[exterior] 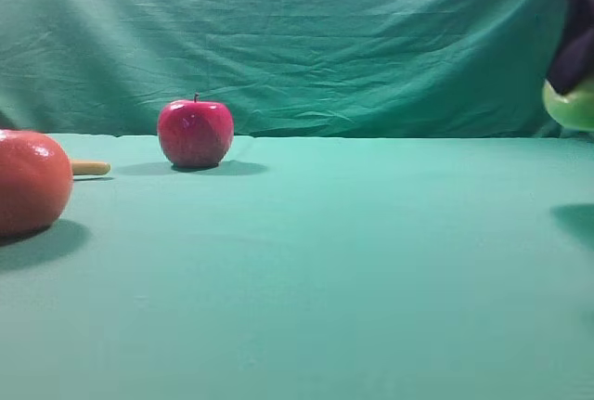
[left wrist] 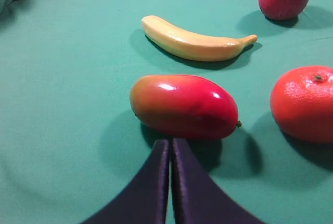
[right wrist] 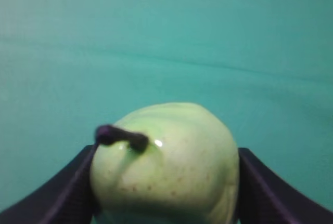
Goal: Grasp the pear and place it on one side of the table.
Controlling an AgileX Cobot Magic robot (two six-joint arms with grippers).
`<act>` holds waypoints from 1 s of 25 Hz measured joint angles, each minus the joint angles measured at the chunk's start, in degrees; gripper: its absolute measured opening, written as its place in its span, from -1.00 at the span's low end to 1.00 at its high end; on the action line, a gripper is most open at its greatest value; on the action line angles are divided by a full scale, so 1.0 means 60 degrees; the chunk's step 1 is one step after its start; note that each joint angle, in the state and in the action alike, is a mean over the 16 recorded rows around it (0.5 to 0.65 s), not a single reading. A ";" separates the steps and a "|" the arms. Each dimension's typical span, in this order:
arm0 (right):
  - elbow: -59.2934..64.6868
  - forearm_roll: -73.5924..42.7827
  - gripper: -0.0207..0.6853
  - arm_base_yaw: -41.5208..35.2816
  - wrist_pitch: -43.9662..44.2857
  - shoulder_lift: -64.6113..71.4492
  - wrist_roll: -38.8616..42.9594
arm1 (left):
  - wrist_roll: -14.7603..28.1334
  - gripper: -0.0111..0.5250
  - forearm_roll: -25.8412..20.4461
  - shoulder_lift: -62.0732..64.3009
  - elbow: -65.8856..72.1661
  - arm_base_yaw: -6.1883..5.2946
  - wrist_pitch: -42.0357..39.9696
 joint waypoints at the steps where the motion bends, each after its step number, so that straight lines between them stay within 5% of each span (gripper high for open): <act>1: 0.0046 0.0017 0.48 -0.0004 -0.0099 0.0078 0.0000 | 0.0000 -0.96 0.0000 0.0000 0.0000 0.0000 0.0000; 14: 0.0114 0.0419 0.82 -0.0009 0.0240 -0.1039 0.0022 | 0.0000 -0.96 0.0000 0.0000 0.0000 0.0000 0.0000; 18: 0.0123 0.0506 0.58 -0.0009 0.0740 -0.2242 0.0026 | 0.0000 -0.96 0.0000 0.0000 0.0000 0.0000 0.0000; 25: 0.0136 0.0512 -0.23 -0.0009 0.2001 -0.4711 0.0026 | 0.0000 -0.96 0.0000 0.0000 0.0000 0.0000 0.0000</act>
